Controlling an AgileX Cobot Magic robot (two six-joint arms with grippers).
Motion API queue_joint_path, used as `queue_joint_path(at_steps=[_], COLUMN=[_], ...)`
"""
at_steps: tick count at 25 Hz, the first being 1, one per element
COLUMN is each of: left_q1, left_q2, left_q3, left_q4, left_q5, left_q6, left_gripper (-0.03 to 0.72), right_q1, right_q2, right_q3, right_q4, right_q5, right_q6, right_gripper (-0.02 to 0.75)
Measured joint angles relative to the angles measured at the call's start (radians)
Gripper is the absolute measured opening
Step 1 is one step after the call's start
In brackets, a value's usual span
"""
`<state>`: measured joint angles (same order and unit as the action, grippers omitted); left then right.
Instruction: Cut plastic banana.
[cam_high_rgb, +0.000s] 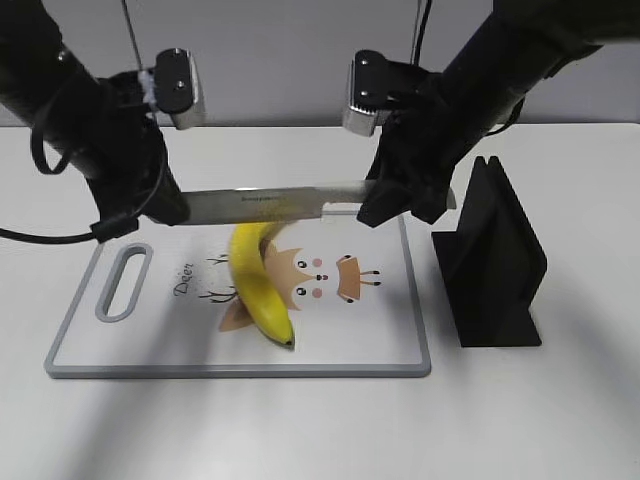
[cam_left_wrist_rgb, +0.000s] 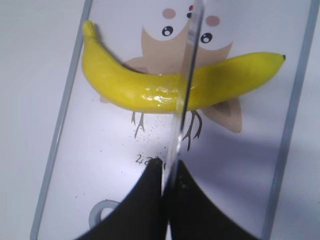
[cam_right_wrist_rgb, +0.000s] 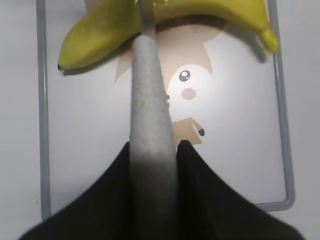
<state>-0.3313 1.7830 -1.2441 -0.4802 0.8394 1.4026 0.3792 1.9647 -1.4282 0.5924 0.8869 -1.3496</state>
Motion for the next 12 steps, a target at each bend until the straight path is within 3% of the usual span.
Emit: queue_joint_path(at_steps=[12], left_q1=[-0.003], left_q2=[-0.146], left_q3=[0.001], left_q4=[-0.010], left_q5=[0.066], left_q6=[-0.006], left_gripper=[0.033], right_q1=[0.000], right_q2=[-0.102], right_q3=[0.000], right_q4=[-0.013], right_q5=[0.066], right_q6=[0.003], right_gripper=[0.189])
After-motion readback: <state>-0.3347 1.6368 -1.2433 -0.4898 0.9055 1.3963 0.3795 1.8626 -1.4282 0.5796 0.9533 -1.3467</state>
